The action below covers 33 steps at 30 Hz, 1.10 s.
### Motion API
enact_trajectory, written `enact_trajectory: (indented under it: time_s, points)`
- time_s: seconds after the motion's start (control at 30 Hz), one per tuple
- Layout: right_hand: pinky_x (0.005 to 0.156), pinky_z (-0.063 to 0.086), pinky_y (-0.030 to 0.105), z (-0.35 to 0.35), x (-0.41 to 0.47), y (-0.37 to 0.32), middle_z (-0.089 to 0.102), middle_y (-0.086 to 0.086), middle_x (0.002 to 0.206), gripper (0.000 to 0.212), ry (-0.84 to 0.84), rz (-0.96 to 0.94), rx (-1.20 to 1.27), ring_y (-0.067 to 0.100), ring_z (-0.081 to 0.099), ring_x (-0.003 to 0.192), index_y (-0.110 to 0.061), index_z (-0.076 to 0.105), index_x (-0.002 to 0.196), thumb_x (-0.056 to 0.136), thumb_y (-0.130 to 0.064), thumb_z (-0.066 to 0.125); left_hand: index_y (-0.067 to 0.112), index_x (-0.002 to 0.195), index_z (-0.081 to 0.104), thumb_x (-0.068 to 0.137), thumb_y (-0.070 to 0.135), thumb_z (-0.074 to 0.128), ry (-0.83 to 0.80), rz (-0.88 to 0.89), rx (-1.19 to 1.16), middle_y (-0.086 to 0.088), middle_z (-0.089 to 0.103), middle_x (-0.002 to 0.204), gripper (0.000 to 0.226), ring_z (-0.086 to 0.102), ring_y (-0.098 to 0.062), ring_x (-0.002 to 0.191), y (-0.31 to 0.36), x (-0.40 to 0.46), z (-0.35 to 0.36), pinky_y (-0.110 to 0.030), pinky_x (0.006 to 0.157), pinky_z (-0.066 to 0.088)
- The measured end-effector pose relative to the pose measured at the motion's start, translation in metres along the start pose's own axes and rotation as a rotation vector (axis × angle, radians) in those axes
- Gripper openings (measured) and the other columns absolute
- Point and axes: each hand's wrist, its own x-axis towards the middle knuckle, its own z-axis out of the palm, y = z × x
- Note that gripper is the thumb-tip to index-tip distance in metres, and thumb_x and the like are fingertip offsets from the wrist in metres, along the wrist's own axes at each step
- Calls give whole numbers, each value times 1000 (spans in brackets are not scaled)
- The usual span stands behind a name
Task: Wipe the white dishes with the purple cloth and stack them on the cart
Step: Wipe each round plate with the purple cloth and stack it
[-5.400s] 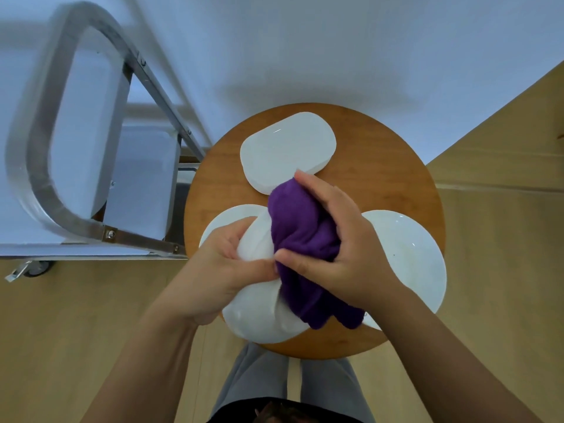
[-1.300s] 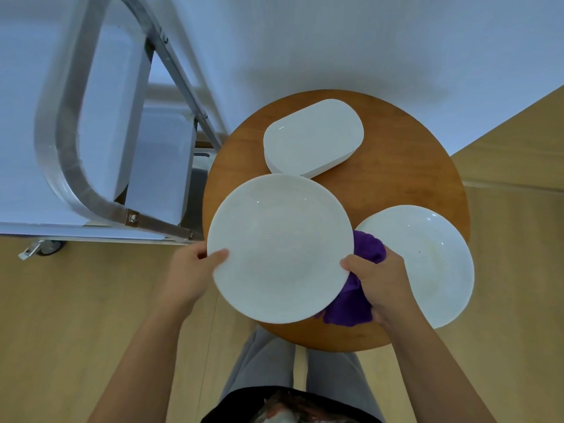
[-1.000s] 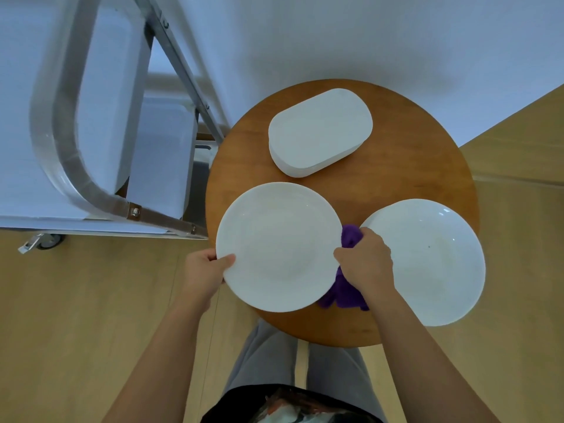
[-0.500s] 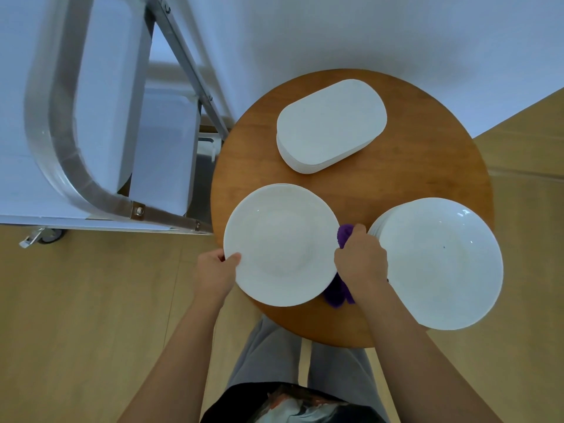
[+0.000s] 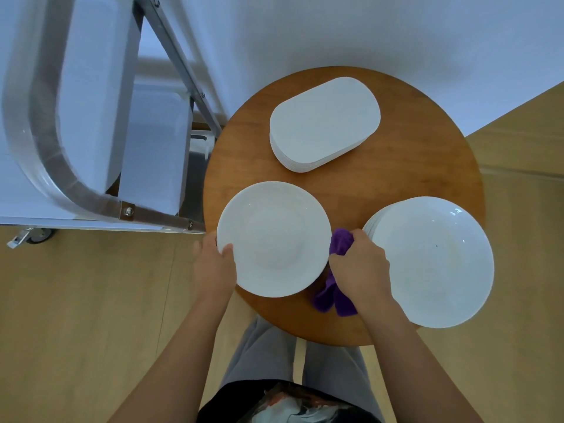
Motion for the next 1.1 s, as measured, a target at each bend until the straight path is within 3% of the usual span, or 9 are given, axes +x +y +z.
enact_trajectory:
  time_s: [0.13,0.23,0.37,0.43,0.57,0.67,0.8,0.93,1.1]
  points:
    - [68,43,23,-2,-5,4,53,-6,104,43,17,-12,108,11,45,82,-20,45,127,87,-25,63,8,118,55,97,23,46,28,31,161,-15,56,112,27,47,-17,94,0,2,1,-31,84,44]
    - [63,42,17,-6,-8,9,47,-14,95,41,-11,-27,267,10,48,80,-24,47,121,85,-26,66,10,130,46,93,22,54,10,7,137,-16,51,122,40,49,-28,112,5,-8,1,-40,93,46]
    - [53,40,14,-29,-15,27,53,-19,85,30,-128,-27,539,10,55,76,-34,47,96,80,-26,71,14,139,40,89,23,61,37,146,107,-11,45,138,55,39,-28,127,38,-48,17,-45,105,36]
    - [59,46,20,-47,-18,41,60,-10,87,25,-210,3,694,15,59,82,-32,52,89,78,-22,72,16,132,50,91,24,59,-80,273,34,-5,54,130,43,46,-21,121,60,-72,33,-33,102,37]
    - [69,54,32,-86,-25,77,66,3,89,38,-367,15,801,23,64,86,-27,58,97,64,-20,77,22,116,59,95,33,54,-345,287,-83,8,62,101,24,55,-2,81,104,-90,63,-8,71,40]
    - [59,54,28,-110,-26,108,69,6,82,48,-410,1,886,23,68,78,-18,63,95,51,-22,83,25,93,53,91,47,55,-392,230,1,13,56,80,22,52,-3,69,133,-90,87,-10,57,35]
    - [54,54,29,-130,-18,151,71,10,80,29,-381,80,1084,23,70,72,-16,70,83,54,-14,76,22,92,44,90,44,57,-447,208,242,9,49,76,26,48,-7,64,148,-92,110,-16,54,35]
    - [62,53,34,-142,0,179,72,9,88,38,-305,182,1215,23,70,76,-12,67,97,60,-24,68,23,92,44,95,34,52,-466,286,305,9,48,82,14,46,-7,66,148,-87,111,-20,65,38]
    - [76,50,41,-156,24,191,68,14,104,59,-224,181,1181,32,63,96,-9,61,114,59,-29,70,28,78,40,95,32,52,-362,291,189,11,50,74,21,53,-9,65,151,-99,106,-13,54,36]
